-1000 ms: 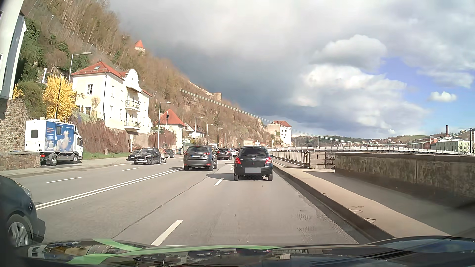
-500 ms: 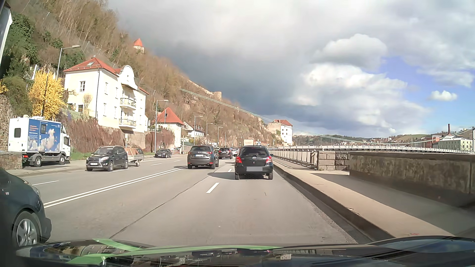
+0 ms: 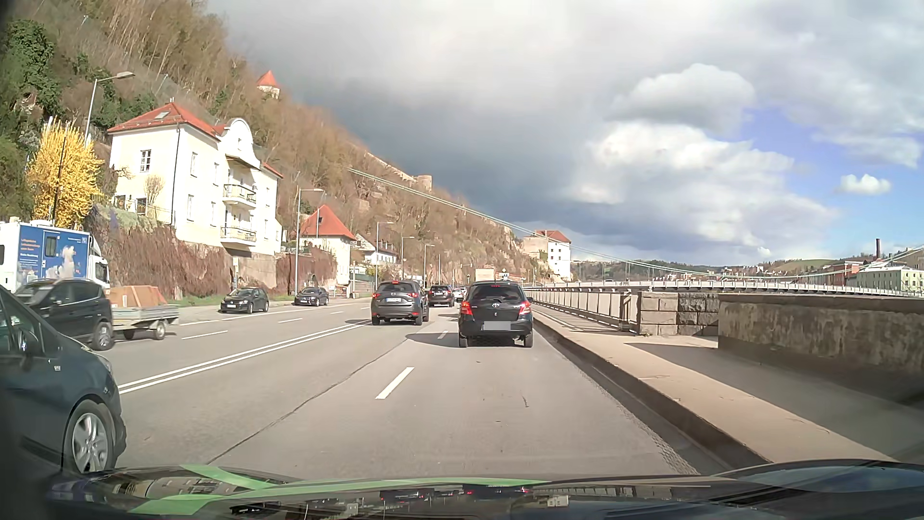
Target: Follow the waypoints while adhering to traffic rules and regulations
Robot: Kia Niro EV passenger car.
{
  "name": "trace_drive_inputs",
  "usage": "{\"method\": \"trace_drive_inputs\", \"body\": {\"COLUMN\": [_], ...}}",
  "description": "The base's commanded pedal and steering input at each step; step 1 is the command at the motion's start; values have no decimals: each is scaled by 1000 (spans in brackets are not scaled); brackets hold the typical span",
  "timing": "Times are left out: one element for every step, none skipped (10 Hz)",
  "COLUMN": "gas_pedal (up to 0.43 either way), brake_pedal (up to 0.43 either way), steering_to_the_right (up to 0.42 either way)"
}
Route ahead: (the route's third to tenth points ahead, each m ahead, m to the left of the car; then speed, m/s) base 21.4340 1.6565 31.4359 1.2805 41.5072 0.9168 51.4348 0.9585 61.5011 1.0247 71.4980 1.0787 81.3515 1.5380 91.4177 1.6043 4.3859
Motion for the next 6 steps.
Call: {"method": "trace_drive_inputs", "body": {"gas_pedal": [0, 0, 0, 0, 0, 0], "brake_pedal": [0, 0, 0, 0, 0, 0], "steering_to_the_right": [-6, -6, -6, -6, -6, -6]}}
